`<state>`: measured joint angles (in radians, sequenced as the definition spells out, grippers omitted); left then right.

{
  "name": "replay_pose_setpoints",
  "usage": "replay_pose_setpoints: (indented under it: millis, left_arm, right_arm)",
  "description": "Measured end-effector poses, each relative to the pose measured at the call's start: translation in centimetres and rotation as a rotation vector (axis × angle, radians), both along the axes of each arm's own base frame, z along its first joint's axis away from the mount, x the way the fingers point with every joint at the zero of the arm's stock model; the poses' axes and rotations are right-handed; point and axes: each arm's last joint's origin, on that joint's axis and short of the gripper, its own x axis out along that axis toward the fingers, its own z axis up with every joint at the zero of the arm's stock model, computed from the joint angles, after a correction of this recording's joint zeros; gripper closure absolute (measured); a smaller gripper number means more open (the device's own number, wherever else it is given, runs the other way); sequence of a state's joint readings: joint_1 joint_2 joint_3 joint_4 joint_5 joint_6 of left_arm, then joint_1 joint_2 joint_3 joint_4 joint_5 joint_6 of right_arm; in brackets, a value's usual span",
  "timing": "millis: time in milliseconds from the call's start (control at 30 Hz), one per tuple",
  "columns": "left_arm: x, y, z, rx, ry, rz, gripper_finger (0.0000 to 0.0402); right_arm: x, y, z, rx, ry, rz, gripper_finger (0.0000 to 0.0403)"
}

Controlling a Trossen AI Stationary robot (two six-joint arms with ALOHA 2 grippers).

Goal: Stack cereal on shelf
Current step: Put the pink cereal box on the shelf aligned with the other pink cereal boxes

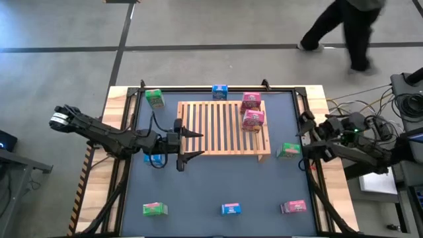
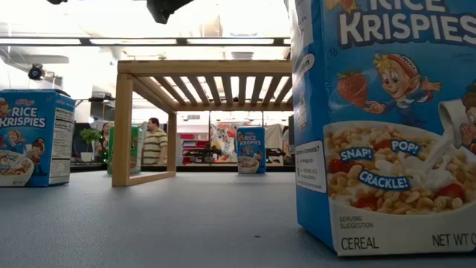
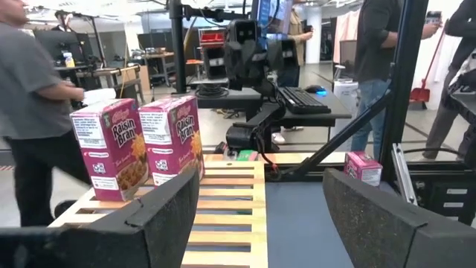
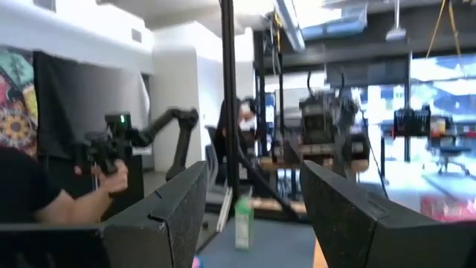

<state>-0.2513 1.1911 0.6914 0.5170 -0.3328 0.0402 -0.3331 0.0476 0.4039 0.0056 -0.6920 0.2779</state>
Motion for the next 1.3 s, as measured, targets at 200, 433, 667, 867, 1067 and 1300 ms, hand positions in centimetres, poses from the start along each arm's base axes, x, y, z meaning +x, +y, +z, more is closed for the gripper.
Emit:
replay_pose_setpoints:
  millis: [200, 433, 667, 867, 1067, 1300]
  left_arm:
    - [0.2, -0.1, -0.3, 0.006, 0.015, 0.000, 0.0132]
    - [0.2, 0.0, -0.3, 0.018, 0.015, 0.001, 0.0132]
    - [0.2, 0.0, -0.3, 0.018, 0.014, 0.001, 0.0132]
    - [0.2, -0.1, -0.3, 0.018, 0.014, 0.001, 0.0132]
    - [0.3, -0.1, -0.3, 0.029, -0.001, 0.001, 0.0132]
    - [1.0, -0.3, -1.2, 0.041, 0.031, 0.000, 0.0132]
  right_arm:
    - [1.1, -0.2, 1.5, 0.003, 0.007, 0.018, 0.0197]
    - [3.9, 0.1, 4.3, -0.033, 0.045, 0.124, 0.0197]
    - [9.2, 2.8, 5.8, -0.091, 0.179, 0.247, 0.0197]
    - [11.8, 6.9, 5.9, -0.215, 0.433, 0.148, 0.0197]
    - [13.4, 10.6, 5.8, -0.275, 0.747, 0.018, 0.0197]
    - [14.3, 13.2, 6.4, -0.142, 1.075, -0.081, 0.0197]
